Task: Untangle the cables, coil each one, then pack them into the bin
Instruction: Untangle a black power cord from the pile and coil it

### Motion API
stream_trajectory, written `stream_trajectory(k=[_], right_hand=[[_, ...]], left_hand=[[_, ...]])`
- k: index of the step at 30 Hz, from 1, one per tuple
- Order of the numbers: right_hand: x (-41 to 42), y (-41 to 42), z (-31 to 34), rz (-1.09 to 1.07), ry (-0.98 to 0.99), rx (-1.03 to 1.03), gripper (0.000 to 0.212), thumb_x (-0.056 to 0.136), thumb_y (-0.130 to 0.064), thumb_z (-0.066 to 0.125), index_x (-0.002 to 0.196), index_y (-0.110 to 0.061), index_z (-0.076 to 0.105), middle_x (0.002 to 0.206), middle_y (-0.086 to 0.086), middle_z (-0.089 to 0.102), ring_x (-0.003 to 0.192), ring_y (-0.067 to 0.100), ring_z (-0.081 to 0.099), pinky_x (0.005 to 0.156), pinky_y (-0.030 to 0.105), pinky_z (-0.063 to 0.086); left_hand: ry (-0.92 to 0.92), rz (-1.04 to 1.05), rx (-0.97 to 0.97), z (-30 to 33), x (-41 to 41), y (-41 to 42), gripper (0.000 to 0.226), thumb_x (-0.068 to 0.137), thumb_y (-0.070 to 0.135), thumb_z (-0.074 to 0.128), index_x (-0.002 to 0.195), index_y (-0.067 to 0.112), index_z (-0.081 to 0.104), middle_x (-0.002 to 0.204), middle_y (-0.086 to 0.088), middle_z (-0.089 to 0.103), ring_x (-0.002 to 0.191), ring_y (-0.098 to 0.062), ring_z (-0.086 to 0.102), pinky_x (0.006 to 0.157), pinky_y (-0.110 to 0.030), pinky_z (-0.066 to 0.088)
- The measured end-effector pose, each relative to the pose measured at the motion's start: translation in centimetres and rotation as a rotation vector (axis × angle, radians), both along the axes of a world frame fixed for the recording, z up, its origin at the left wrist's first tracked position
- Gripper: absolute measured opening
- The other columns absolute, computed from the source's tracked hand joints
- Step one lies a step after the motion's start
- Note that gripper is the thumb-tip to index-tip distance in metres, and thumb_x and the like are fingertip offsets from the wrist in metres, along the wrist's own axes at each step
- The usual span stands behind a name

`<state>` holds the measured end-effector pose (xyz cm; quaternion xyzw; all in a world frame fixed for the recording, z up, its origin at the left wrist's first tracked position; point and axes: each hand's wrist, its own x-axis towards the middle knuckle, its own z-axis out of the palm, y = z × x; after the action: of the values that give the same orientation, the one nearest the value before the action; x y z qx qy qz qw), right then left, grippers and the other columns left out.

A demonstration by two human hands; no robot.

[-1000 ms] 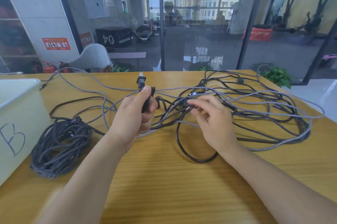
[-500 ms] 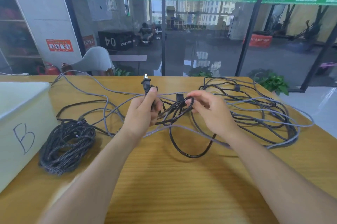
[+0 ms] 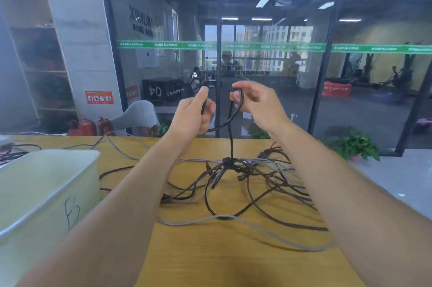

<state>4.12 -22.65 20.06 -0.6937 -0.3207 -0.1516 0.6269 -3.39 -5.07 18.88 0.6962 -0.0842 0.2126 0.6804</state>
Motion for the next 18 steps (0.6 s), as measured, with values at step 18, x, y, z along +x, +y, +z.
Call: stream_trajectory(k=[18], right_hand=[[-4.5,-1.1,5.9,0.223,-0.214,-0.032,0.025,0.097,-0.005,0.071,0.121,-0.013,0.071,0.109,0.008,0.076,0.108,0.018,0.071,0.105,0.032,0.053]], left_hand=[[-0.044,-0.063,0.107,5.4,-0.5,-2.0,0.043,0.111,0.044,0.039,0.084,0.022,0.062,0.056,0.003,0.026,0.049,-0.014,0.016,0.045,-0.026,0.017]])
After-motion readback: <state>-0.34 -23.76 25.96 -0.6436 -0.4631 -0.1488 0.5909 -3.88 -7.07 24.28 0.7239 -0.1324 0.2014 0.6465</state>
